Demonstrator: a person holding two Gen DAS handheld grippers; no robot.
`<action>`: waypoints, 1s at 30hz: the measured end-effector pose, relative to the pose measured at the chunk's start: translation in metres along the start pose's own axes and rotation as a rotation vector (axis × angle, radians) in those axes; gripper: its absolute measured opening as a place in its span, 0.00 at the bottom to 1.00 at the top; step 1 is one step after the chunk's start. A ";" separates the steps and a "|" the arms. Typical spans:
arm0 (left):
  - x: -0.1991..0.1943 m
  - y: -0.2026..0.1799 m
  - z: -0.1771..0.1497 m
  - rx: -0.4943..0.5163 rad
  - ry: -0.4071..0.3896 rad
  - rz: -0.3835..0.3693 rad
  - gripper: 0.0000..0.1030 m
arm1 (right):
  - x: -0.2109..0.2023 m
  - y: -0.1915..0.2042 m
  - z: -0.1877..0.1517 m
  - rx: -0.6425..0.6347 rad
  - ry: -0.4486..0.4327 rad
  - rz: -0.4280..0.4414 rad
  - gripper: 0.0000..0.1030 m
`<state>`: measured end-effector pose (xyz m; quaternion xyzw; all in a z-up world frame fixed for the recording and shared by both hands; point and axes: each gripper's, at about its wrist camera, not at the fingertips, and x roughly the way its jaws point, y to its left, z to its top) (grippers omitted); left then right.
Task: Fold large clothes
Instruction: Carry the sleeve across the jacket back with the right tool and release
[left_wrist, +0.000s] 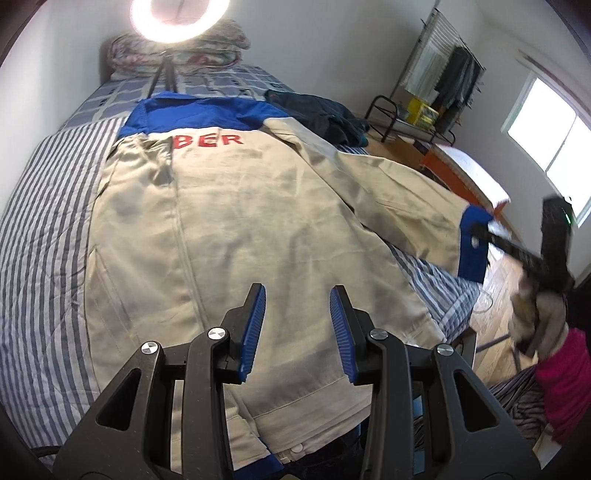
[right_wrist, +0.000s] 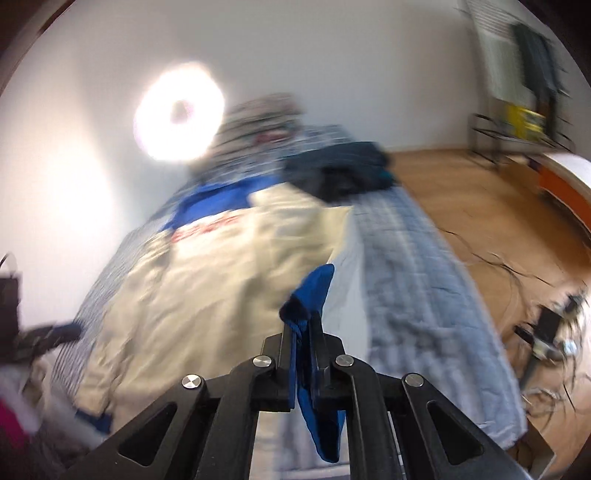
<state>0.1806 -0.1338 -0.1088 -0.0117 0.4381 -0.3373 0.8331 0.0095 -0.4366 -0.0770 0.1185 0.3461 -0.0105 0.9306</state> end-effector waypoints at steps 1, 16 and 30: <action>-0.001 0.004 0.000 -0.020 -0.002 -0.001 0.35 | 0.001 0.017 -0.003 -0.049 0.011 0.025 0.02; 0.005 0.042 -0.012 -0.227 0.044 -0.030 0.35 | 0.063 0.141 -0.117 -0.506 0.402 0.253 0.02; 0.084 0.011 -0.031 -0.325 0.203 -0.140 0.49 | 0.017 0.113 -0.069 -0.365 0.362 0.401 0.32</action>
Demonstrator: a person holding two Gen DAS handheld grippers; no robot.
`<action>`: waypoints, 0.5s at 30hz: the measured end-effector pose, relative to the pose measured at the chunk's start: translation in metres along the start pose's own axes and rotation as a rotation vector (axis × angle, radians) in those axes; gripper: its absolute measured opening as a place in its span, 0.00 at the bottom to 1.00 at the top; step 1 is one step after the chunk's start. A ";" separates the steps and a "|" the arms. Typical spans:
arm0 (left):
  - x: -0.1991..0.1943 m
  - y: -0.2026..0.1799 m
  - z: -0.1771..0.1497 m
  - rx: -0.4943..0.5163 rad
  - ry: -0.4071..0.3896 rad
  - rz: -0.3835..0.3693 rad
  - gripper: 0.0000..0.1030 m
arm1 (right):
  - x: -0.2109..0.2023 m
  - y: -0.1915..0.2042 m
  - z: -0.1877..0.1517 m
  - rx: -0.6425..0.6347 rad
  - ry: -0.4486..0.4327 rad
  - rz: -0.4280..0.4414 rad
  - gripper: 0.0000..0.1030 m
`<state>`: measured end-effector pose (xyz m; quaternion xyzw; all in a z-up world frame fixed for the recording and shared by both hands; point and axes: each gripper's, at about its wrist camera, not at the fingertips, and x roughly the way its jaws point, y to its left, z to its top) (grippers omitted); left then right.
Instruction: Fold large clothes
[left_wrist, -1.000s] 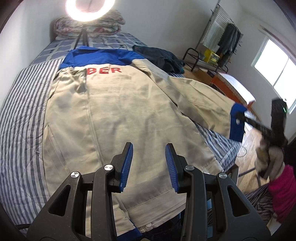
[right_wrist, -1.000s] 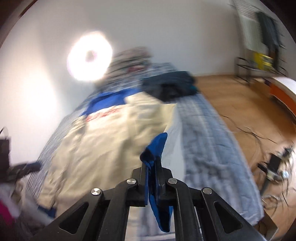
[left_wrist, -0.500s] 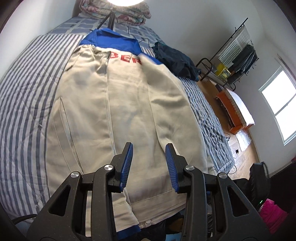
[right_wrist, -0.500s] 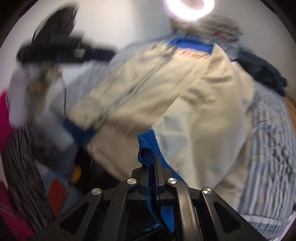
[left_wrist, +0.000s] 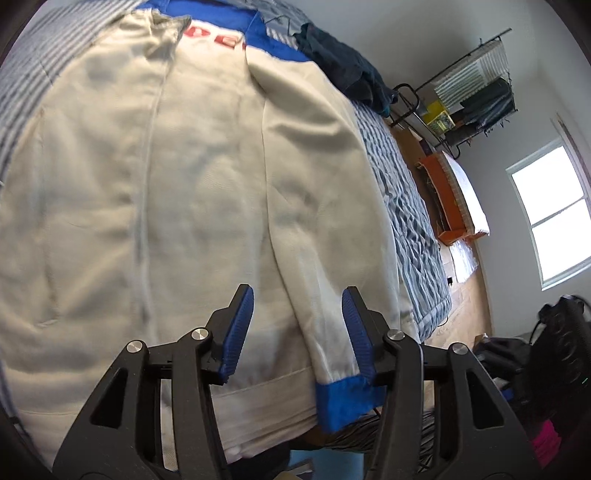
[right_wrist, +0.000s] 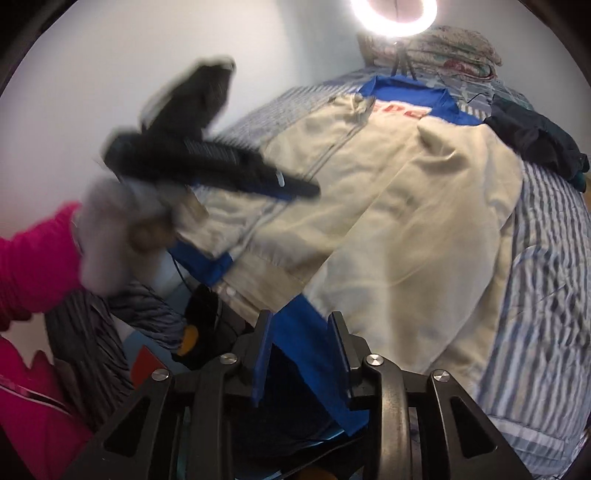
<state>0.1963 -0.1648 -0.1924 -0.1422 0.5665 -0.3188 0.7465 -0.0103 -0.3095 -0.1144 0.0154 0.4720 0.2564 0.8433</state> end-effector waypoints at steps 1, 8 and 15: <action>0.006 0.001 0.001 -0.012 0.004 0.001 0.49 | -0.006 -0.008 0.003 0.024 -0.014 0.002 0.33; 0.033 0.005 0.008 -0.068 0.014 -0.012 0.49 | -0.017 -0.107 0.039 0.298 -0.119 -0.057 0.34; 0.052 0.008 0.014 -0.078 0.021 -0.006 0.49 | 0.015 -0.194 0.070 0.508 -0.147 -0.110 0.34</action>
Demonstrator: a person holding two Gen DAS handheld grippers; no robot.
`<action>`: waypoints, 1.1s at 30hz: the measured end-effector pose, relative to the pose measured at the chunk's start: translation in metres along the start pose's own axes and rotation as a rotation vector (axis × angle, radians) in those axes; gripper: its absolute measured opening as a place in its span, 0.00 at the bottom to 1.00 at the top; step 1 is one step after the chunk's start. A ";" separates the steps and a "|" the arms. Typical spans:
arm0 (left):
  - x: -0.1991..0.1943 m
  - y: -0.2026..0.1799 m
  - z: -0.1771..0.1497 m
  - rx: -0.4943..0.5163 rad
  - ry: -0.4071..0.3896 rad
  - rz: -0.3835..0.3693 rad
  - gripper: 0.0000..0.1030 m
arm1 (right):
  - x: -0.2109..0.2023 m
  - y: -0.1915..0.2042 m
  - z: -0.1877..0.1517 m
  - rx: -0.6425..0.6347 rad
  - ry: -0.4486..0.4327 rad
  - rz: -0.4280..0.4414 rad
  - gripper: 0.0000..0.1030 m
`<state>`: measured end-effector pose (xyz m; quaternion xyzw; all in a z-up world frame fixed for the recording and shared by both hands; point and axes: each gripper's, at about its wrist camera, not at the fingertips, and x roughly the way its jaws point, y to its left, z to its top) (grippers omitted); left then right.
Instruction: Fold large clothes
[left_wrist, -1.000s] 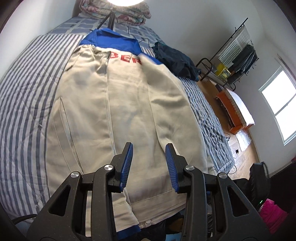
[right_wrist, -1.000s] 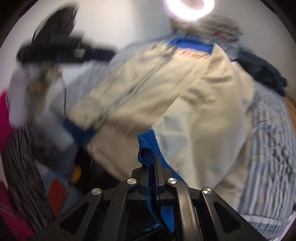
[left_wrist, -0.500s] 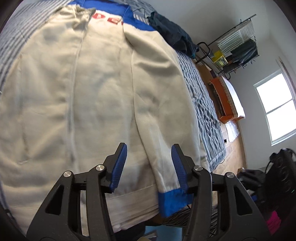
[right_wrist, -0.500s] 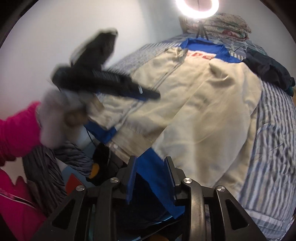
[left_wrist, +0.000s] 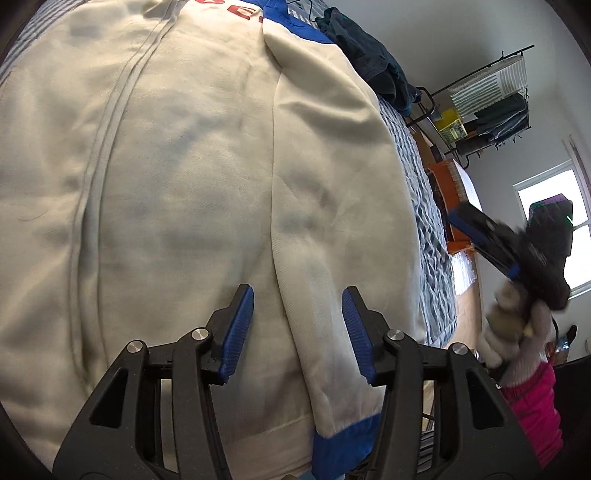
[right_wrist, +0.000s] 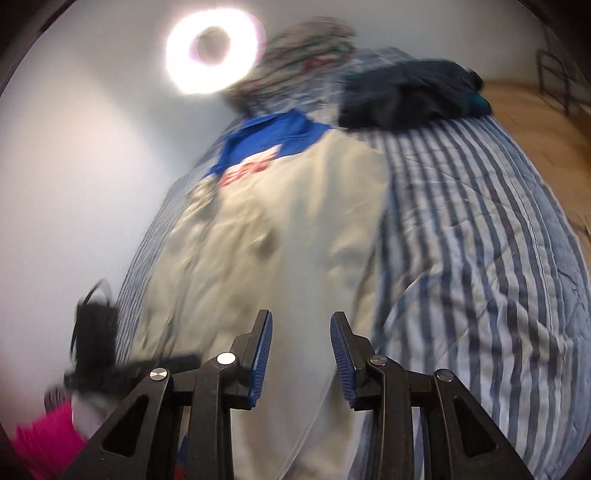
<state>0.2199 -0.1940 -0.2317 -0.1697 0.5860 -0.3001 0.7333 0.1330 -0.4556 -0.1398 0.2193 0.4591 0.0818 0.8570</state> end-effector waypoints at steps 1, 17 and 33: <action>0.002 0.000 0.001 0.001 -0.002 -0.002 0.48 | 0.006 -0.004 0.004 0.014 0.003 -0.004 0.34; 0.004 -0.021 0.001 0.108 -0.054 0.036 0.01 | 0.068 -0.047 0.038 0.155 0.033 0.013 0.25; -0.024 -0.024 -0.034 0.144 -0.089 0.060 0.36 | 0.044 -0.035 0.035 0.109 0.084 0.066 0.39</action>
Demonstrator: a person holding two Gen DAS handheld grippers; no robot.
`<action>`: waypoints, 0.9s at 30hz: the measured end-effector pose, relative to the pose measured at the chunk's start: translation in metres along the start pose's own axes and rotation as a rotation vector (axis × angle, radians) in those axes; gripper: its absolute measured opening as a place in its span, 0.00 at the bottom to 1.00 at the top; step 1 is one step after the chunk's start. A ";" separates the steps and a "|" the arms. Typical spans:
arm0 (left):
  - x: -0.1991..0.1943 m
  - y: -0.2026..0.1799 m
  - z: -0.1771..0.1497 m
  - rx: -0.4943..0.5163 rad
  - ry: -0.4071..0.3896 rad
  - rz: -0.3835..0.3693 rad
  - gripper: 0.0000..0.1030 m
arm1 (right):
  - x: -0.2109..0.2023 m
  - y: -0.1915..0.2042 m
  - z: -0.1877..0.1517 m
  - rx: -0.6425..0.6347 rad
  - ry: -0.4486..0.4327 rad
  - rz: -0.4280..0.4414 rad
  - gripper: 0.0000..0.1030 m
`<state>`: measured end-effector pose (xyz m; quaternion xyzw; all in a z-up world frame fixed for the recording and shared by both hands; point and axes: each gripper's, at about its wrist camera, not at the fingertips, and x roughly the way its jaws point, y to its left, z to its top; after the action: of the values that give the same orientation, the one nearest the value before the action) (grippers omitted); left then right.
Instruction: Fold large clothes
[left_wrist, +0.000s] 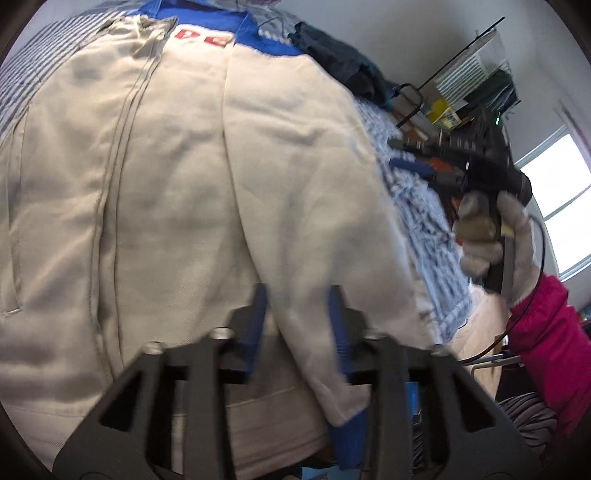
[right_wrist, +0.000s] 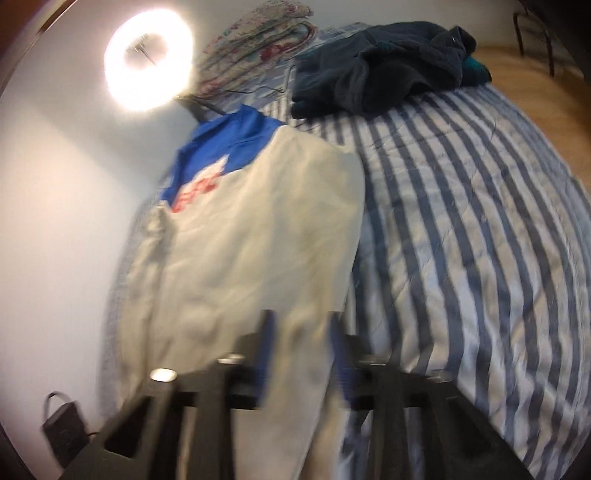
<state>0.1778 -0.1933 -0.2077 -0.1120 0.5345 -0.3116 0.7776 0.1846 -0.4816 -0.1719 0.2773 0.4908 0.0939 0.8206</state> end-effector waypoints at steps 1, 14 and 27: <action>-0.001 -0.001 -0.001 0.003 0.001 0.001 0.36 | -0.001 0.000 -0.006 -0.010 0.019 -0.003 0.39; 0.026 -0.005 -0.015 -0.008 0.106 -0.036 0.07 | 0.023 -0.019 -0.038 0.062 0.039 0.060 0.00; 0.025 -0.010 -0.023 -0.054 0.118 -0.089 0.06 | -0.024 -0.028 -0.064 0.046 0.074 0.133 0.32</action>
<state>0.1588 -0.2131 -0.2311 -0.1381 0.5823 -0.3374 0.7267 0.1139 -0.4919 -0.1926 0.3245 0.5034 0.1469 0.7872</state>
